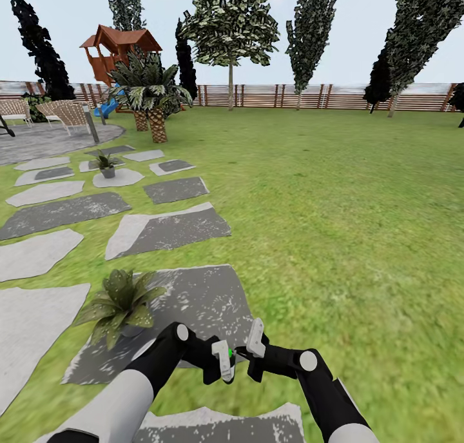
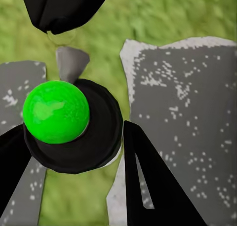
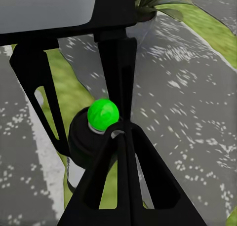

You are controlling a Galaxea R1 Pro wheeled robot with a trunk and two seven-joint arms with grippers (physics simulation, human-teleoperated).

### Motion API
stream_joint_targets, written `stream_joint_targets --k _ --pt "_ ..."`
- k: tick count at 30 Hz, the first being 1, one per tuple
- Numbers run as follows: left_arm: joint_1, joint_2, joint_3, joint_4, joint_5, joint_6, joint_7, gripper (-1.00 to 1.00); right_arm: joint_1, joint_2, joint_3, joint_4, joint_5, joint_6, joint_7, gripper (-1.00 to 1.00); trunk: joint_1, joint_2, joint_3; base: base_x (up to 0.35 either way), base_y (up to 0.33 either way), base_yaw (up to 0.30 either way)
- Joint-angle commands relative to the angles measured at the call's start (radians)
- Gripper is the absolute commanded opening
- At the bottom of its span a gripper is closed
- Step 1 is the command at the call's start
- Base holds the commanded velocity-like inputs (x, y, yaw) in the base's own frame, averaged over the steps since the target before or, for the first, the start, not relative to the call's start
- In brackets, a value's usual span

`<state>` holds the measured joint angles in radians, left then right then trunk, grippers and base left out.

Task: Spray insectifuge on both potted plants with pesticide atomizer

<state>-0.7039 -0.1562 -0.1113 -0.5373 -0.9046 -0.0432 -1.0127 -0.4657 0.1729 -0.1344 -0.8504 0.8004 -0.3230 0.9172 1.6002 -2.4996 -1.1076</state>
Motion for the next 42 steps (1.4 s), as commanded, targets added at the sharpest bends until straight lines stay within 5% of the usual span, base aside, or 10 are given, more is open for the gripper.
stream_joint_targets --k 1,6,11,24,26,34,35,39,42 --pt "0.0 0.0 0.001 -0.001 -0.005 -0.004 -0.003 -1.0 -0.001 0.002 -0.005 -0.001 0.007 -0.005 0.005 -1.0 0.0 0.0 -0.001 0.0 0.0 0.0" --pt "0.0 0.0 0.001 -0.001 -0.001 -0.004 -0.003 -1.0 -0.001 0.002 -0.005 -0.001 0.008 -0.005 0.005 -1.0 0.0 0.0 -0.001 0.0 0.0 0.0" --pt "0.0 0.001 0.001 -0.001 0.043 -0.006 -0.004 -1.0 -0.001 0.002 -0.005 -0.001 0.008 -0.005 0.005 -1.0 0.0 0.0 -0.001 0.0 0.0 0.0" --pt "0.0 0.013 -0.001 0.002 0.041 -0.006 -0.003 -1.0 -0.001 0.002 -0.005 -0.001 0.008 -0.005 0.005 -1.0 0.0 0.0 -0.001 0.0 0.0 0.0" --pt "0.0 0.043 0.001 0.023 0.035 -0.006 -0.003 -1.0 -0.001 0.002 -0.005 -0.001 0.008 -0.005 0.005 -1.0 0.0 0.0 -0.001 0.0 0.0 0.0" --pt "0.007 0.256 -0.002 0.067 0.036 -0.006 -0.003 -1.0 -0.001 0.002 -0.005 0.001 0.009 -0.005 0.003 -1.0 0.0 0.0 -0.001 0.0 0.0 0.0" --pt "0.014 0.272 0.0 0.078 0.033 -0.006 -0.003 -1.0 -0.001 0.002 -0.006 0.001 0.009 -0.005 0.003 1.0 0.0 0.0 -0.001 0.0 0.0 0.0" --pt "0.028 0.356 0.003 0.09 0.031 -0.005 -0.003 -1.0 -0.001 0.002 -0.011 0.007 0.011 -0.007 0.002 1.0 0.0 0.0 -0.001 0.0 0.0 0.0" --pt "0.029 0.392 0.03 0.102 0.042 -0.001 0.047 -1.0 -0.001 0.002 -0.014 0.013 0.013 -0.008 -0.003 1.0 0.0 0.0 -0.001 0.0 0.0 0.0"
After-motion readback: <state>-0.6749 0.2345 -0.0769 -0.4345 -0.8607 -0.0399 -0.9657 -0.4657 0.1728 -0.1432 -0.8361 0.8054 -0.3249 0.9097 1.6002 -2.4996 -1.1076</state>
